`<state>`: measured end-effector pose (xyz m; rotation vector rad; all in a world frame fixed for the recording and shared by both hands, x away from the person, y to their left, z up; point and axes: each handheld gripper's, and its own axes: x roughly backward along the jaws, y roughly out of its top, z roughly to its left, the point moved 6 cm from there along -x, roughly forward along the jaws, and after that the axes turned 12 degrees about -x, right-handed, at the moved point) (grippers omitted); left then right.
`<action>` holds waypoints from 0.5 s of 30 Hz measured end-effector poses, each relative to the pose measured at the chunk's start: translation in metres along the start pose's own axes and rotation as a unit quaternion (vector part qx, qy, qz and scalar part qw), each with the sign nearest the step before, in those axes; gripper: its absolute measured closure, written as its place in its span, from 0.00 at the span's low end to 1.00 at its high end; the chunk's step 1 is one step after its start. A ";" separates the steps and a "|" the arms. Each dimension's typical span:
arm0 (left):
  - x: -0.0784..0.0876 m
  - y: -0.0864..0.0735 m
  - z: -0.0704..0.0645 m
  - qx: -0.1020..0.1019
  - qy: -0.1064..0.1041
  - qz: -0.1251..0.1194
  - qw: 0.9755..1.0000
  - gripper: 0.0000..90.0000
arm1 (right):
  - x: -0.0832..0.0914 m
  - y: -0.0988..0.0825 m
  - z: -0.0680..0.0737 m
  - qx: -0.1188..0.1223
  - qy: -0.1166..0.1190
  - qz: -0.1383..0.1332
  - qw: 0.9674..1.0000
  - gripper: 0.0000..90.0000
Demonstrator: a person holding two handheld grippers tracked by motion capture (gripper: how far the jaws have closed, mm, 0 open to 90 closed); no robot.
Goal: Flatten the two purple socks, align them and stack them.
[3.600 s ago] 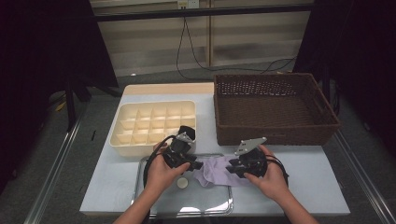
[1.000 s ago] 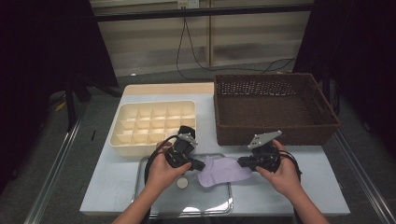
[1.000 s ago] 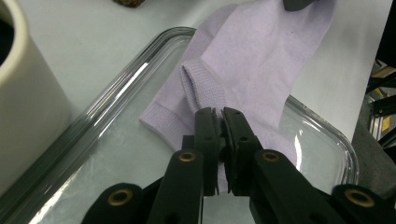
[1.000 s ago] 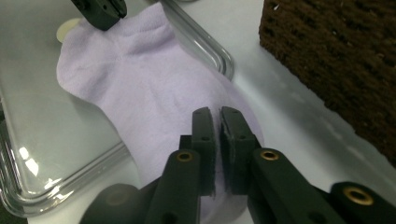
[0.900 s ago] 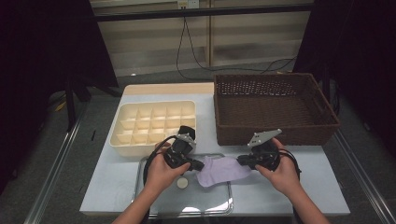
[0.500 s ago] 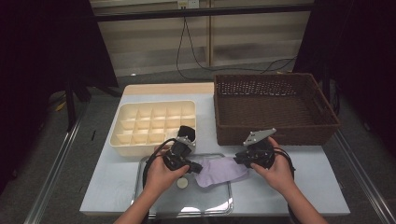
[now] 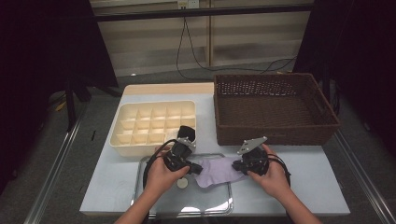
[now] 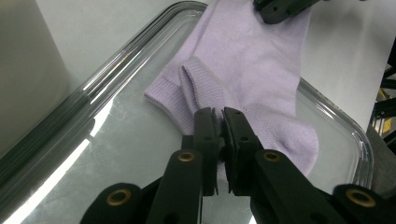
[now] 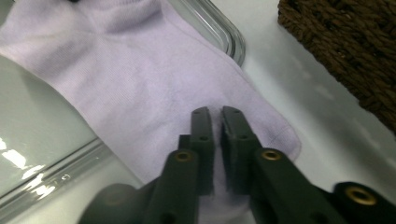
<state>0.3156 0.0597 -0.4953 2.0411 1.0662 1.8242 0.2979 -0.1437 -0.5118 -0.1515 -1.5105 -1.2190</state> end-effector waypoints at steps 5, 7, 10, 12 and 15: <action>0.003 0.001 0.001 0.001 -0.004 -0.008 1.000 0.94 | 0.005 0.004 0.000 -0.003 0.005 -0.011 1.000 1.00; 0.005 0.002 0.001 0.002 -0.005 -0.012 1.000 0.94 | 0.010 0.006 0.000 -0.012 0.004 -0.019 1.000 1.00; 0.007 0.003 0.000 0.003 0.000 -0.016 1.000 0.94 | 0.017 0.012 0.000 -0.010 0.004 -0.037 0.999 1.00; 0.007 0.003 0.001 0.002 -0.002 -0.020 1.000 0.94 | 0.021 0.015 -0.001 -0.013 -0.002 -0.048 0.999 1.00; 0.008 0.002 0.001 0.008 -0.001 -0.021 1.000 0.93 | 0.021 0.018 -0.001 -0.013 -0.001 -0.054 0.998 1.00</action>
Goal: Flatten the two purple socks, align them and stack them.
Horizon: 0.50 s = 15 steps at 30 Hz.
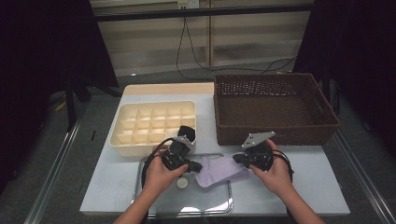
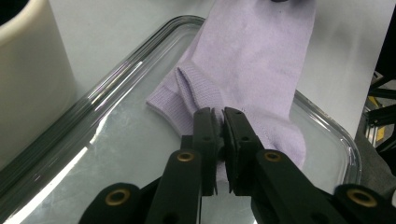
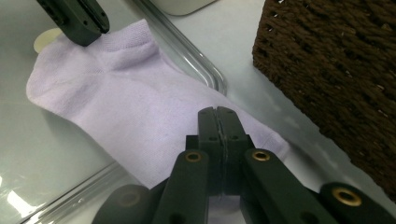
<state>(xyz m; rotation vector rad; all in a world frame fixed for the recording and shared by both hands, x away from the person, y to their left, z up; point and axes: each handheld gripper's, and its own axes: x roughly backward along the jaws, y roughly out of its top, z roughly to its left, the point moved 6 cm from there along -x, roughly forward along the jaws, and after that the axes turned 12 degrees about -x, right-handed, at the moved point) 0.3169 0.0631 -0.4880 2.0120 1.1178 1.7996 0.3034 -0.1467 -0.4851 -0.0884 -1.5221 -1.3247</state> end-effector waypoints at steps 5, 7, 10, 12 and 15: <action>0.001 -0.001 0.000 0.005 -0.002 -0.005 1.000 0.91 | -0.008 0.002 0.001 0.000 -0.002 -0.002 1.000 1.00; 0.000 -0.002 0.001 -0.002 0.005 -0.008 1.000 0.83 | -0.011 -0.001 0.001 0.003 0.000 0.014 1.000 1.00; 0.002 -0.001 0.006 0.010 0.010 -0.016 1.000 0.77 | -0.014 -0.004 0.001 0.002 0.001 0.018 1.000 1.00; 0.002 0.001 0.009 0.008 0.015 -0.018 1.000 0.75 | -0.015 -0.005 0.001 0.003 0.006 0.019 1.000 1.00; -0.003 0.002 0.011 0.007 0.017 -0.015 1.000 0.74 | -0.016 -0.005 0.001 0.006 0.006 0.020 1.000 1.00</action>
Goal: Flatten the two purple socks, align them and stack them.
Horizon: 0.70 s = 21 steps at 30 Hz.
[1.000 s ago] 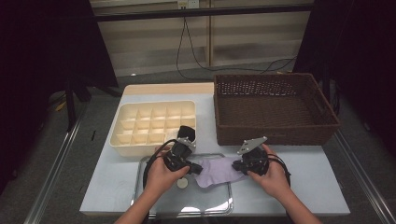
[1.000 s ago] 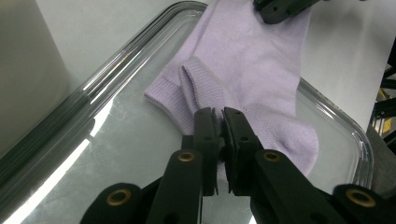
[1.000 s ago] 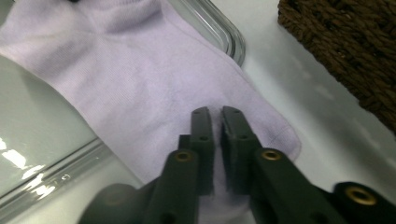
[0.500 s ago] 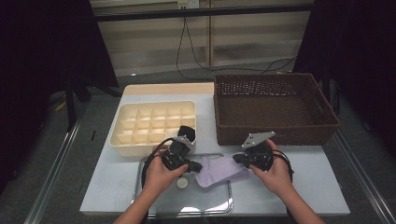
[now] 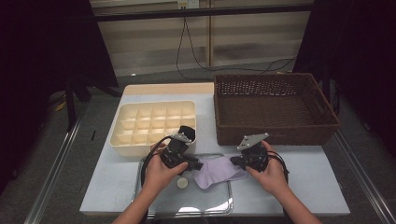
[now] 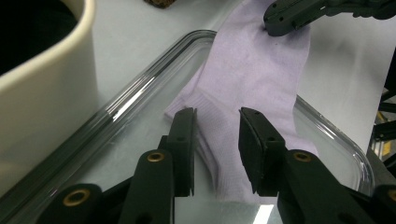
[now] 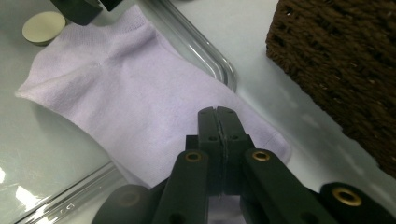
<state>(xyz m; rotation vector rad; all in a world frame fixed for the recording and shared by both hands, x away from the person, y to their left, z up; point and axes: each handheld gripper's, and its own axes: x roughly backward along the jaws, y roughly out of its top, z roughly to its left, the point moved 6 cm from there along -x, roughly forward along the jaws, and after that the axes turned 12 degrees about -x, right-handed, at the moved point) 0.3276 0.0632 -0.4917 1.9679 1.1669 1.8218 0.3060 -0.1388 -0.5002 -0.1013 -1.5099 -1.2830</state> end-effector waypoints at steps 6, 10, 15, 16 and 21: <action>-0.012 -0.005 0.002 -0.010 0.002 0.030 1.000 0.80 | -0.003 -0.002 0.001 0.001 -0.004 0.007 1.000 1.00; -0.012 -0.004 0.000 -0.018 -0.004 0.045 0.999 0.94 | -0.003 -0.001 0.002 0.001 -0.001 0.004 1.000 1.00; -0.005 -0.001 -0.002 0.005 -0.007 0.031 0.999 0.99 | 0.006 0.003 0.001 -0.005 -0.002 -0.013 1.000 1.00; -0.003 -0.001 -0.001 0.001 -0.009 0.030 1.000 0.99 | 0.007 0.004 0.000 -0.004 -0.001 -0.016 1.000 1.00; 0.003 0.002 -0.005 0.002 -0.010 0.021 1.000 1.00 | 0.011 0.008 -0.001 -0.010 -0.001 -0.034 0.999 1.00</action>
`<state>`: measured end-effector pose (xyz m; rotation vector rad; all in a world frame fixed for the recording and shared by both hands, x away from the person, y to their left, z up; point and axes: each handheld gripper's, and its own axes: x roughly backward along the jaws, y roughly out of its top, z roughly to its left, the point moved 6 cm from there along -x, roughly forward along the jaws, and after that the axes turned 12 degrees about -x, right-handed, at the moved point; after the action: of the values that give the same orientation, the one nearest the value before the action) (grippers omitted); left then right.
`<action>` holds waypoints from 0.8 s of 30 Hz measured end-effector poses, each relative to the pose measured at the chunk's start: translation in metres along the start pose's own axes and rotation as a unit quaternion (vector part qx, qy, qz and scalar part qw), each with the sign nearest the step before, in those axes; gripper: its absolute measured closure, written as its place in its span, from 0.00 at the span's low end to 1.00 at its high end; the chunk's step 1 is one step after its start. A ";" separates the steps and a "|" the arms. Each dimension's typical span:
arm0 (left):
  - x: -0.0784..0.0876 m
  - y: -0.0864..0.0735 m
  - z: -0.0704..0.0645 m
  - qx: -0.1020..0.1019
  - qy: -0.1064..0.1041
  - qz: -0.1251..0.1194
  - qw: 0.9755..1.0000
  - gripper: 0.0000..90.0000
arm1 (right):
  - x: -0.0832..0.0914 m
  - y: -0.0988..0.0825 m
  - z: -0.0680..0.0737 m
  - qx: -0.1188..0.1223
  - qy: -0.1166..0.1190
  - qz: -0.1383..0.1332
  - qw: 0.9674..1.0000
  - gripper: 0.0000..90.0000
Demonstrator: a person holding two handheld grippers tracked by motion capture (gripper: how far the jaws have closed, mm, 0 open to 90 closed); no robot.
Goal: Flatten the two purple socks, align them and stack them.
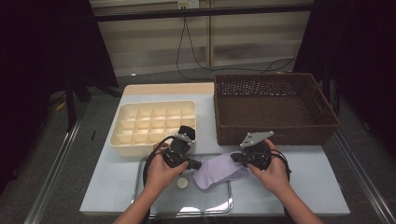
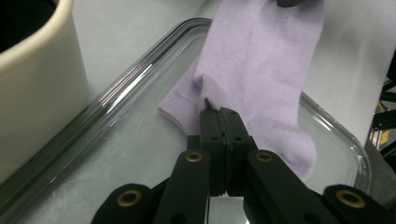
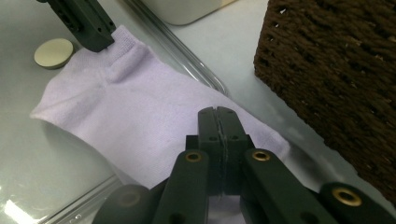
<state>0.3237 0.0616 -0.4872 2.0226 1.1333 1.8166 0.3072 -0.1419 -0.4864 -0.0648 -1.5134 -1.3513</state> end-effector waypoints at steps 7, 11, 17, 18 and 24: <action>0.005 0.001 0.000 0.007 -0.003 -0.020 1.000 1.00 | 0.000 0.006 -0.005 -0.013 -0.003 -0.019 1.000 1.00; 0.006 0.000 0.002 0.013 -0.004 -0.020 1.000 1.00 | -0.003 0.006 -0.005 -0.013 -0.003 -0.020 1.000 1.00; 0.004 -0.006 0.000 0.015 -0.010 -0.016 1.000 0.99 | -0.009 0.005 -0.003 -0.012 0.001 -0.014 1.000 1.00; 0.004 -0.006 0.001 0.013 -0.007 -0.013 1.000 0.99 | -0.009 0.004 -0.003 -0.012 0.002 -0.014 1.000 1.00; 0.001 -0.009 0.002 0.001 0.000 0.002 1.000 0.95 | -0.010 -0.002 -0.002 -0.023 0.010 0.000 1.000 0.84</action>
<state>0.3217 0.0690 -0.4927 2.0291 1.1317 1.8174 0.3114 -0.1388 -0.4953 -0.0792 -1.4651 -1.3840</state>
